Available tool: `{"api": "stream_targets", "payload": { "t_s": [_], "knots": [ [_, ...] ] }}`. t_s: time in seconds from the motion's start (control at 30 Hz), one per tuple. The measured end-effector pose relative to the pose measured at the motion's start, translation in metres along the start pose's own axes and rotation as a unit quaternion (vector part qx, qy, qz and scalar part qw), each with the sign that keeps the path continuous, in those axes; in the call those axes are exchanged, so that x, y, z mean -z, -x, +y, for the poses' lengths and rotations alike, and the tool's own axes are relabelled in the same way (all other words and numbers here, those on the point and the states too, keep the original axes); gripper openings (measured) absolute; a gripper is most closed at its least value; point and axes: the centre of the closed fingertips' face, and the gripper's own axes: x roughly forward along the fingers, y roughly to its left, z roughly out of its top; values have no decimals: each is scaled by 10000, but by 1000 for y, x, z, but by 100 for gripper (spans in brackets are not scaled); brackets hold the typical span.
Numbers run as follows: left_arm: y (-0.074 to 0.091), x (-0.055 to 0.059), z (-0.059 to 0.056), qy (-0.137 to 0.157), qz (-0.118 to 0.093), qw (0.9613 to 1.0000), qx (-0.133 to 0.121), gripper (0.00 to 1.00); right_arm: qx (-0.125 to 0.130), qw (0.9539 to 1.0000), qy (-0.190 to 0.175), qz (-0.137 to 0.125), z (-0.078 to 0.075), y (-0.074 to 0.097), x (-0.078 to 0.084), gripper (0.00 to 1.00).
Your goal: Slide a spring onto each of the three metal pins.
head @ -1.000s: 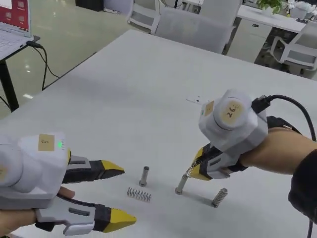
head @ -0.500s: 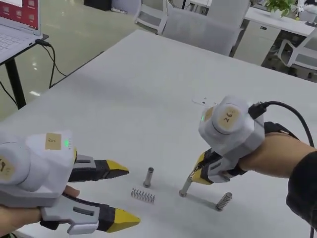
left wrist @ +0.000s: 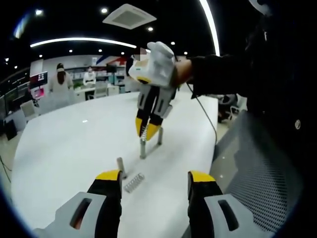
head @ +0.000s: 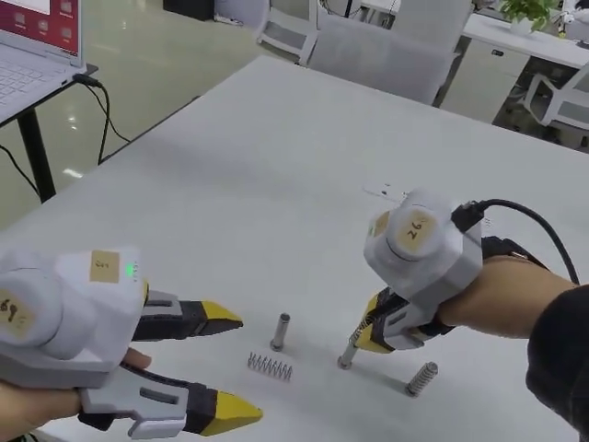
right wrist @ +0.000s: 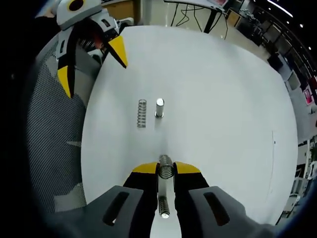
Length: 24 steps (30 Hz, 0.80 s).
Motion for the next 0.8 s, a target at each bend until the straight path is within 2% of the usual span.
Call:
{"api": "stream_targets", "payload": {
  "t_s": [0.4, 0.8],
  "knots": [
    [0, 2, 1, 11, 28, 10000, -9, 48, -105, 9998, -58, 135, 5, -19, 8, 8],
    [0, 5, 2, 5, 74, 10000, 1, 47, -155, 9997, -150, 118, 6, -30, 9, 8]
  ]
}}
